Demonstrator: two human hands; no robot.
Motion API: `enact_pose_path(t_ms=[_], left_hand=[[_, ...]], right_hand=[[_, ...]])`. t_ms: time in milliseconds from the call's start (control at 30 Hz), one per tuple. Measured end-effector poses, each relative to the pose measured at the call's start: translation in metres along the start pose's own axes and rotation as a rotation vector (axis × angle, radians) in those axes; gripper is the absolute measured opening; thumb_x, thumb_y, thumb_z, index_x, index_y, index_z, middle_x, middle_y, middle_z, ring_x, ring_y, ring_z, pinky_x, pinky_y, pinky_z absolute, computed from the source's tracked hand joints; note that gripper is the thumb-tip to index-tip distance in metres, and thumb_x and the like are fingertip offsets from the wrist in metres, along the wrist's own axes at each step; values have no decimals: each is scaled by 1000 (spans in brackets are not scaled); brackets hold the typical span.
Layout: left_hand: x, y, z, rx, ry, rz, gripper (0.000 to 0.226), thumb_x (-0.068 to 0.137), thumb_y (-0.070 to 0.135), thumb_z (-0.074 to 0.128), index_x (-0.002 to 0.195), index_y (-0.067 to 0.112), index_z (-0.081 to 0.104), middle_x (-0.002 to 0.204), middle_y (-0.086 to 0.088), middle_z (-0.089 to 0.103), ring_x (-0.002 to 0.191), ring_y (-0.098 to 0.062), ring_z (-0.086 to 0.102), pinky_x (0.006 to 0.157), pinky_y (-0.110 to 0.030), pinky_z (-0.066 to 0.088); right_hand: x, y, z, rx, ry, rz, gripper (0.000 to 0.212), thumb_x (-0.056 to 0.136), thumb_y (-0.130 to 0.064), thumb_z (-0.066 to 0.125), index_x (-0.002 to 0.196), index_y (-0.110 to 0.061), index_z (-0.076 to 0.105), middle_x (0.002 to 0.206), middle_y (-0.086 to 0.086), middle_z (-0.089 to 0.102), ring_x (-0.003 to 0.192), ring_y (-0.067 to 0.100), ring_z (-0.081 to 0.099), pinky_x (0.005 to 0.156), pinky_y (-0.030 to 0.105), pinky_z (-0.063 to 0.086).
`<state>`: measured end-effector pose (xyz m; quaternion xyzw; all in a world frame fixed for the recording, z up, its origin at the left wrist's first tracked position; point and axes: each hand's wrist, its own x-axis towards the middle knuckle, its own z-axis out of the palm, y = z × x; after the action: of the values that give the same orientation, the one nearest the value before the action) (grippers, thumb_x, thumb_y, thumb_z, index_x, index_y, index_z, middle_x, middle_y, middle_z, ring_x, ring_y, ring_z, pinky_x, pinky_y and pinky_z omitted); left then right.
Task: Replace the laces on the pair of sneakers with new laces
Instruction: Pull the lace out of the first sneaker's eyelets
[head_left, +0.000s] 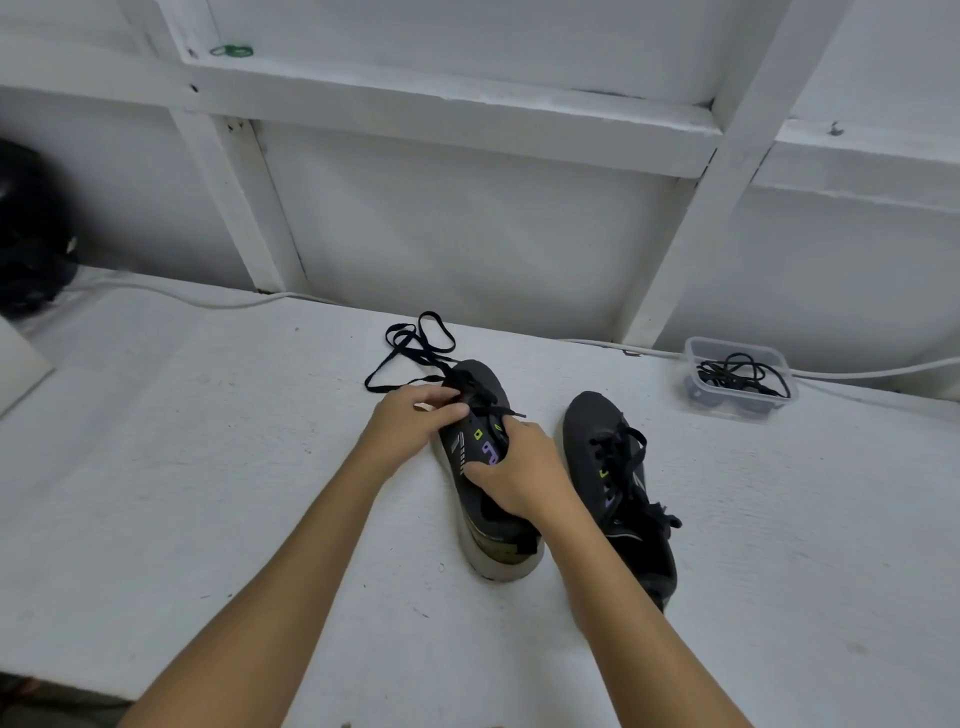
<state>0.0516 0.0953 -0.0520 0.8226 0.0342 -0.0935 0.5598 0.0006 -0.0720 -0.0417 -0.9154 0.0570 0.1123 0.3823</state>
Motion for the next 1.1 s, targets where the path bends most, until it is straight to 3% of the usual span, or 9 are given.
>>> enact_pose_path(t_ms=[133,300,400,500,600,700,767,900,1100], left_hand=[[4,6,3,150,122,110,7,90,21,72,96,19,74,96,8,72,83,-5,66,71,-8,45],[5,7,-5,-232,319,-46,8,104,20,48,109,14,51,91,-6,72,79,-13,75,74,-33,59],[5,5,-4,-289,371,-90,8,106,20,44,111,16,48,90,-5,68,78,-12,74,69,-32,59],[5,11,2,-312,331,-98,13,105,23,45,116,16,48,92,-2,68,77,-9,71,65,-28,53],[3,15,3,-305,195,-76,28,100,26,58,125,20,46,101,0,72,87,-11,70,68,-26,52],[1,7,2,-227,95,-60,49,91,30,72,134,25,47,107,2,71,101,-12,68,88,-34,55],[-1,3,2,-223,49,-58,58,87,33,77,136,31,46,109,5,71,101,-10,68,92,-35,53],[-2,-1,5,-116,66,16,47,86,17,76,127,32,59,95,7,74,88,-6,70,90,-33,56],[0,-4,6,-79,96,24,27,92,13,68,108,34,65,97,4,70,93,-15,68,94,-42,56]], right_hand=[[0,0,-1,-9,-3,9,45,78,-37,76,114,-17,59,114,5,58,97,25,62,83,36,56],[-2,-1,-2,-3,-12,14,46,80,-38,76,118,-16,59,117,5,57,99,24,61,82,33,54],[-4,-2,-4,-13,-16,15,49,82,-39,76,121,-16,58,120,4,54,102,23,59,80,31,51],[-4,-1,-3,27,-14,19,51,83,-51,72,118,-17,60,119,3,60,103,22,61,86,36,55],[-1,-6,-12,60,-51,70,64,89,-69,53,117,-12,64,115,4,67,106,23,63,89,35,52],[6,-11,-31,0,0,90,51,100,-59,41,89,-17,68,93,1,70,92,22,64,76,32,46],[13,-13,-38,-60,94,41,28,99,-46,53,101,-26,73,98,-4,73,96,20,65,77,28,47],[28,-19,-40,-141,50,-76,28,93,-22,56,108,-32,77,102,-6,74,94,19,67,85,31,55],[43,-26,-40,-270,-47,-151,23,89,-32,62,105,-34,78,87,-11,72,92,17,66,84,33,57]])
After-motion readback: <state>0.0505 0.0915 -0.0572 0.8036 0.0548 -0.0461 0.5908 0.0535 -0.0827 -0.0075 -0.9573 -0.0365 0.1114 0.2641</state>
